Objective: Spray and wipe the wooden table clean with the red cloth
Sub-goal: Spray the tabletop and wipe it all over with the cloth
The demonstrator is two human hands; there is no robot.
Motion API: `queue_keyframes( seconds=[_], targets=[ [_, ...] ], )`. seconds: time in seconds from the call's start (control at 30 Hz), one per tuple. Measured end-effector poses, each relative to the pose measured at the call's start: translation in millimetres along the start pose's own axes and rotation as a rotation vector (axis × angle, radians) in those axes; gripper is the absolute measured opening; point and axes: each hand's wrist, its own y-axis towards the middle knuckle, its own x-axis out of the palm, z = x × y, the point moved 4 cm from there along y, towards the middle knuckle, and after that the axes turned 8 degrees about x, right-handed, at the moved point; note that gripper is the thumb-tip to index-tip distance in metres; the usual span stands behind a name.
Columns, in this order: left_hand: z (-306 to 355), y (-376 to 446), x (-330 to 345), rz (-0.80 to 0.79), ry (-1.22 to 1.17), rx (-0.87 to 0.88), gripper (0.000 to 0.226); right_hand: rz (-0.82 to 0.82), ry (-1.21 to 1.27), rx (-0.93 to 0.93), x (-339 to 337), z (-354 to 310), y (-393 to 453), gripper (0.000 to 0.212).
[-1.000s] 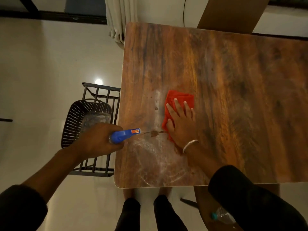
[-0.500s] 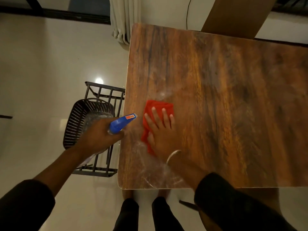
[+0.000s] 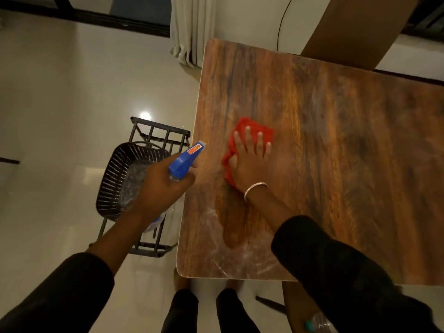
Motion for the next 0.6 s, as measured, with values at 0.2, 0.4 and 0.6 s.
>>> queue_keyframes(
  seconds=[0.2, 0.4, 0.6],
  targets=[
    [0.6, -8.1, -15.8, 0.272, -0.154, 0.127, 0.017, -0.021, 0.001, -0.423, 27.3, -2.7, -101.4, 0.069],
    [-15.7, -9.0, -32.0, 0.302, -0.149, 0.052, 0.019, -0.015, 0.027, 0.019, -10.6, 22.7, 24.3, 0.066],
    [-21.9, -9.6, -26.7, 0.3, -0.156, 0.011, 0.009, 0.016, -0.014, -0.122, -21.7, -71.7, 91.5, 0.066]
  ],
)
